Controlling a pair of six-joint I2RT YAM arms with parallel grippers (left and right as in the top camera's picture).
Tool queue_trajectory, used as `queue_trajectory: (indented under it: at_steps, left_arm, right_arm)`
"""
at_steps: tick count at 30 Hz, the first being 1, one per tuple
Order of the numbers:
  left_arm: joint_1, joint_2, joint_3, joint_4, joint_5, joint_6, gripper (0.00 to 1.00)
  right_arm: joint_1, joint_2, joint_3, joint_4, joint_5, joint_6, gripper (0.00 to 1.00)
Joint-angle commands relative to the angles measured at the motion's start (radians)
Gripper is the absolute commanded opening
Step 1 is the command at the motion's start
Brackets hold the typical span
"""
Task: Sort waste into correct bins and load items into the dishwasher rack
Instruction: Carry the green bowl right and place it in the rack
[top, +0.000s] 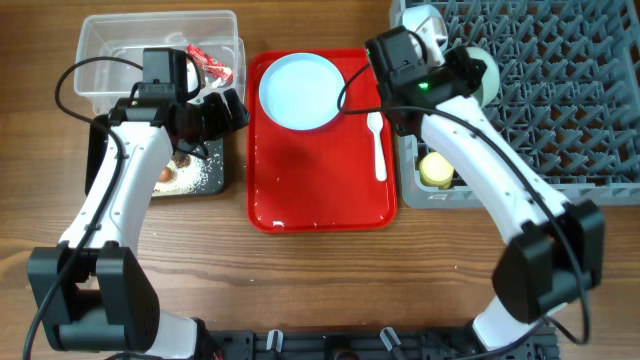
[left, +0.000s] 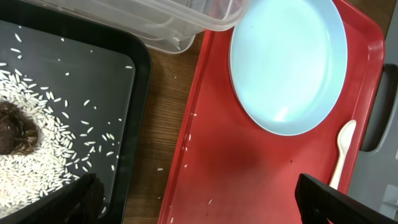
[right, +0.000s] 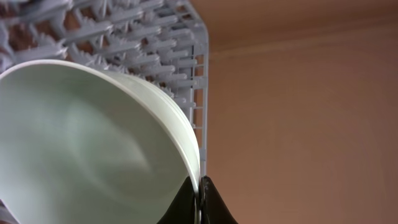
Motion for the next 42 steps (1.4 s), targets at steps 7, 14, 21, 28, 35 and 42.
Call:
queue_trajectory:
  at_steps: [7, 14, 21, 28, 35, 42]
  left_arm:
    - [0.005, -0.019, -0.001, 0.000, 0.002, 0.002, 1.00]
    - [0.005, -0.019, -0.001, 0.000, 0.002, 0.002, 1.00]
    - [0.005, -0.019, -0.001, 0.000, 0.002, 0.002, 1.00]
    - [0.005, -0.019, -0.001, 0.000, 0.002, 0.002, 1.00]
    - [0.005, -0.019, -0.001, 0.000, 0.002, 0.002, 1.00]
    - [0.005, -0.019, -0.001, 0.000, 0.002, 0.002, 1.00]
  right_arm:
    - [0.003, 0.097, 0.007, -0.008, 0.002, -0.121, 0.04]
    - [-0.029, 0.097, 0.008, -0.009, 0.019, -0.125, 0.04]
    - [-0.029, 0.097, 0.007, 0.042, 0.000, -0.175, 0.04]
    - [-0.007, 0.097, 0.007, 0.036, -0.009, -0.175, 0.04]
    - [-0.010, 0.097, -0.020, 0.036, 0.149, -0.177, 0.04]
    - [-0.007, 0.097, -0.061, 0.039, 0.130, -0.177, 0.04]
